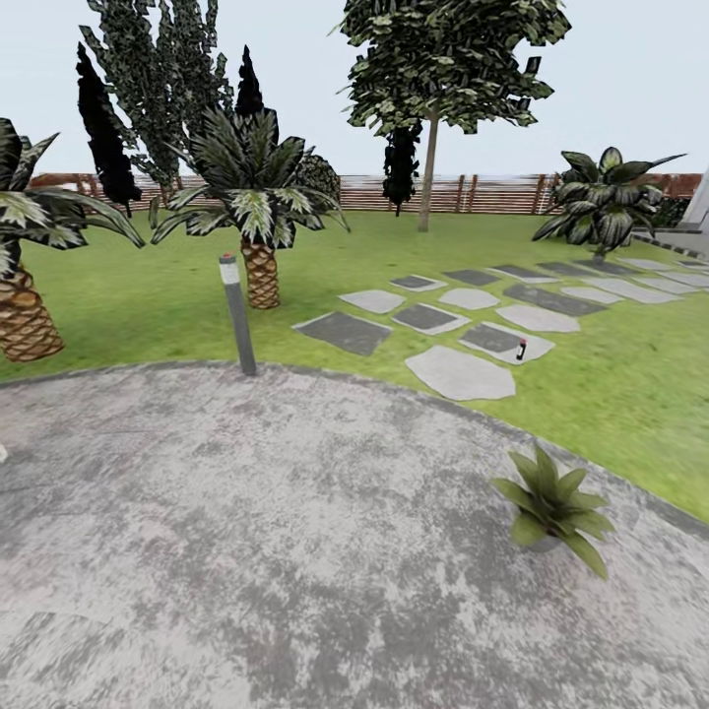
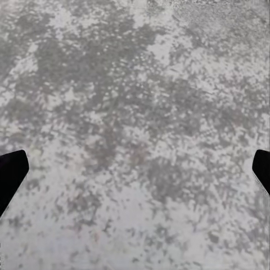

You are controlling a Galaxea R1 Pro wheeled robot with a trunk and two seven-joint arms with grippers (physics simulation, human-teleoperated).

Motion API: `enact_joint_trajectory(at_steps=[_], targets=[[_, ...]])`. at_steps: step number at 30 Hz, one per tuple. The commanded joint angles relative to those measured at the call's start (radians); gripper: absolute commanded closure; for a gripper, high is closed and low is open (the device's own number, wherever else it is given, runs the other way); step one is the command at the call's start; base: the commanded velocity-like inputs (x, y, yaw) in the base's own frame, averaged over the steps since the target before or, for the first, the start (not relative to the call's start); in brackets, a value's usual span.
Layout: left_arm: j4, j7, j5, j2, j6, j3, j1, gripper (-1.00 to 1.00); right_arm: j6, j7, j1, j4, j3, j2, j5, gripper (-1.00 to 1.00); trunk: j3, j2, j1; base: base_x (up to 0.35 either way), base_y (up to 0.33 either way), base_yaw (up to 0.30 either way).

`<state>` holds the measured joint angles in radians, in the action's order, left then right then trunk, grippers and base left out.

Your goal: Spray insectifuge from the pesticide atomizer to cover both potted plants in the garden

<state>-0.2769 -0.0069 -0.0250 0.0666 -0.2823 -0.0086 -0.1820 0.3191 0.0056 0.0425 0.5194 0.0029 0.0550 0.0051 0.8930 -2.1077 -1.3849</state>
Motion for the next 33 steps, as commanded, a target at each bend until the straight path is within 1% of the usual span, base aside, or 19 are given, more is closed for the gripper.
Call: enact_joint_trajectory(at_steps=[1, 11, 33], targets=[[0.001, -0.001, -0.003, 0.0, -0.003, -0.001, -0.001, -1.0, 0.004, 0.001, 0.0, 0.0, 0.0, 0.0, 0.0, -1.0, 0.001, 0.0, 0.0, 0.339, 0.082, 0.0], [0.001, -0.001, -0.003, 0.0, -0.004, -0.001, -0.001, -1.0, 0.004, 0.0, 0.0, 0.003, -0.006, 0.0, -0.001, -1.0, 0.001, 0.0, 0.0, 0.34, 0.09, 0.0], [0.001, -0.001, -0.003, 0.001, -0.003, -0.001, -0.001, -1.0, 0.003, 0.001, 0.0, -0.002, -0.001, 0.0, 0.001, -1.0, 0.001, 0.0, 0.0, 0.339, 0.096, 0.0]])
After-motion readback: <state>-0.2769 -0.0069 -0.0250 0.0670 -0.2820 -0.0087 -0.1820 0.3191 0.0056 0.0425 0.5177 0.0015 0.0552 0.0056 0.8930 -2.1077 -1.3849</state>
